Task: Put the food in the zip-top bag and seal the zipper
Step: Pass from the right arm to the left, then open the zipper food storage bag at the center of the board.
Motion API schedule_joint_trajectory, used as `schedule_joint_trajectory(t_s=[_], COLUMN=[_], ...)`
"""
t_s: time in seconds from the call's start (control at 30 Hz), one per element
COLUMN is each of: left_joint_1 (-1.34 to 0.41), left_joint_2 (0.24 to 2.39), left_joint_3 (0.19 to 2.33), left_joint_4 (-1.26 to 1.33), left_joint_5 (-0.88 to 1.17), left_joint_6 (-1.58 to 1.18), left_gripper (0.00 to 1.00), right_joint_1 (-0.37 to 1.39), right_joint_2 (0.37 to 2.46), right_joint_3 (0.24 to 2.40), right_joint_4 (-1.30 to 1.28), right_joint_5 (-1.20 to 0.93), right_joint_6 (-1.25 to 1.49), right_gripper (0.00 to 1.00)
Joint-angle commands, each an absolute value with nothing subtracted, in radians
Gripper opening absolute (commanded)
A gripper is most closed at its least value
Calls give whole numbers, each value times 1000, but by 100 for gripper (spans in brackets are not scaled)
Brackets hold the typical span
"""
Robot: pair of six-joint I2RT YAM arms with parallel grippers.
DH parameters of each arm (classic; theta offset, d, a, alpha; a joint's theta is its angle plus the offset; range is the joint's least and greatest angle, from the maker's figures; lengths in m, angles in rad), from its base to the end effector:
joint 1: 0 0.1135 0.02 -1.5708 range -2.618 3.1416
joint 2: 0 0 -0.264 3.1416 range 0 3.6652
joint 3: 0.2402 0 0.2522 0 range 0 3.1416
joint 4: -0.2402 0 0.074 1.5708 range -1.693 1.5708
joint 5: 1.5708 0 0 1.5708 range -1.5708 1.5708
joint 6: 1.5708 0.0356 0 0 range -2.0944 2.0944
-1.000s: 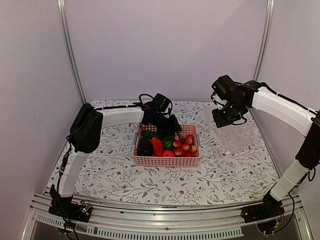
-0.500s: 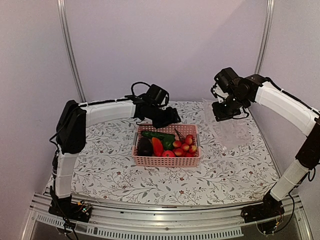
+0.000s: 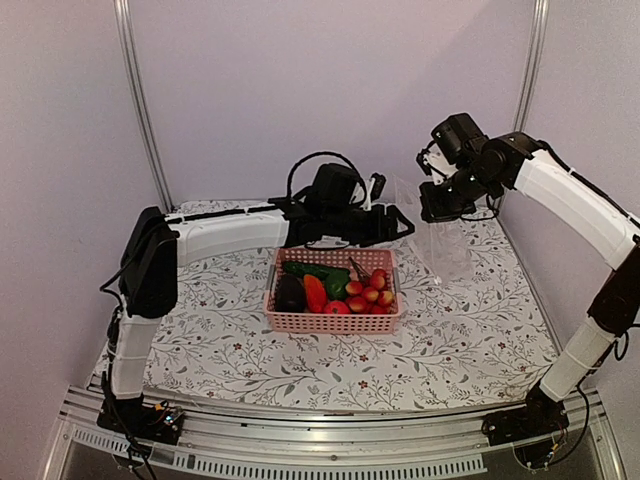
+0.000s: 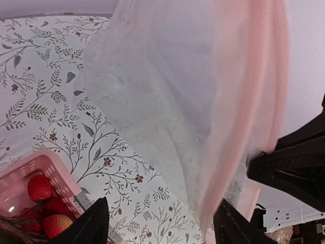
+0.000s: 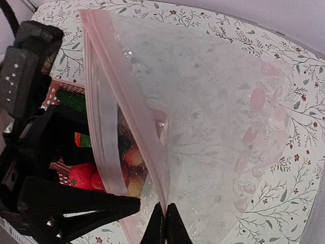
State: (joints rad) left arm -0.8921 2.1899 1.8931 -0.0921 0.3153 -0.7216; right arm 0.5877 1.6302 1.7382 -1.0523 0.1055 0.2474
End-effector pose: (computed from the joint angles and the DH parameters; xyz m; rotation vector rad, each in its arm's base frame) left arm 0.3209 -0.4154 0.2733 0.4195 2.1639 -1.3029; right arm 0.2824 0.1837 0.3745 -0.3842 2.4907 0.2094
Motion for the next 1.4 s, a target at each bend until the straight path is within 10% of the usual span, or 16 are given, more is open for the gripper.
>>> schedule_joint_trajectory(t_s=[0.0,0.17,0.33,0.47,0.8,0.97,1.23,1.37], left_joint_1=[-886,-885,-881,-884,-879,-877,-864,-857], left_joint_2=[2243,2309,2362,2327,2271,2256,2271,2300], left_joint_3=[1931,1993,2045,2026,2005,2020,2000,2022], left_joint_4=[-51,-30,-28,-40,-57,-73,-142,-266], left_joint_5=[337,335,304,282,257,249,240,208], left_joint_6=[-765,-812,-904,-911,-960,-963,-991,-995], left_gripper=[69,60,0,0,0,0,0,0], right_joint_1=[583,583,583,583,635,661,642,596], right_joint_2=[1650,1655,1669,1693,1710,1706,1638,1592], right_joint_3=[1760,1757,1730,1708,1675,1643,1679,1693], right_joint_4=[-1077,-1080,-1084,-1075,-1020,-1003,-945,-950], right_joint_5=[46,-33,-6,76,93,255,472,537], right_joint_6=[261,257,277,303,349,378,342,294], right_gripper=[0,0,1,36,54,45,0,0])
